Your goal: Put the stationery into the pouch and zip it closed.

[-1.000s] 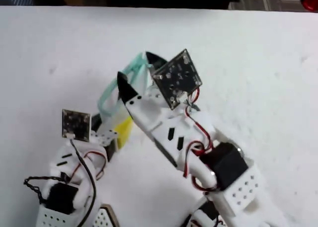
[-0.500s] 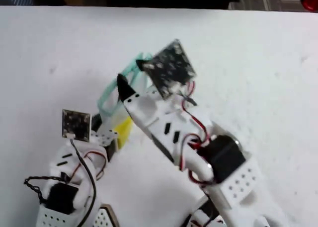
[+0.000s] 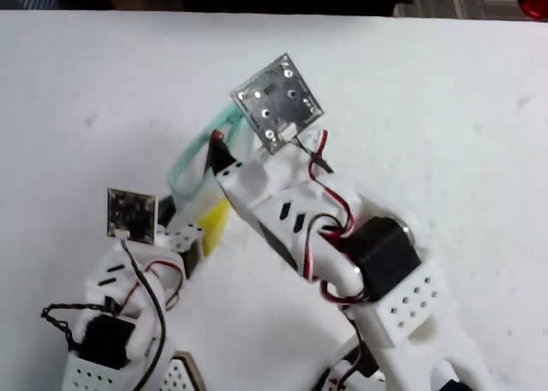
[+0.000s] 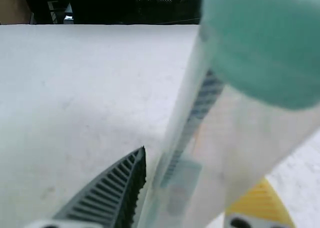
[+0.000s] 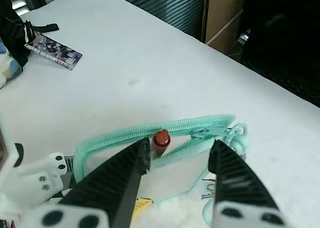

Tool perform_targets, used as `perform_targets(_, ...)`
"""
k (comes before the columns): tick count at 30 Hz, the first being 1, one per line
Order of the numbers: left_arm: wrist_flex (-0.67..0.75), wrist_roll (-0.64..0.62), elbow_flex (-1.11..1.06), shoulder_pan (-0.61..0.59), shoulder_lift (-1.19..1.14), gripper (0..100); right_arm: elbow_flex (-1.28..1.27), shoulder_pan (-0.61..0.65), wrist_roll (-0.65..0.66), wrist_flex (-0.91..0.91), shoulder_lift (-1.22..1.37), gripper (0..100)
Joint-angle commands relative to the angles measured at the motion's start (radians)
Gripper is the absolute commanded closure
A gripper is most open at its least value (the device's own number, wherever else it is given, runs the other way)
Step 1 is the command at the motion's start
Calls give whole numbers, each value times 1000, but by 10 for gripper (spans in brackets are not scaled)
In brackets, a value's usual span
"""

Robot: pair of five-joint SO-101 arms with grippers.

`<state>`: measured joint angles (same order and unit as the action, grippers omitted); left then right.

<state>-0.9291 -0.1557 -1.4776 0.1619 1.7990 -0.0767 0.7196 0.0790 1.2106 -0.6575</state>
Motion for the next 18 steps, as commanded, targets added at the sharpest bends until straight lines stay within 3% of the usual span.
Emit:
perform_targets(1,23,-14,8,1,8,736,54,-10,0,7,58,821)
perform_targets(10,23,-14,8,-4,8,736,117,-12,0,8,211,830)
perform_targets(14,23,-14,8,-1,8,736,126,-16,0,-7,225,990)
perform_targets(18,23,-14,8,-1,8,736,196,-16,0,5,254,961)
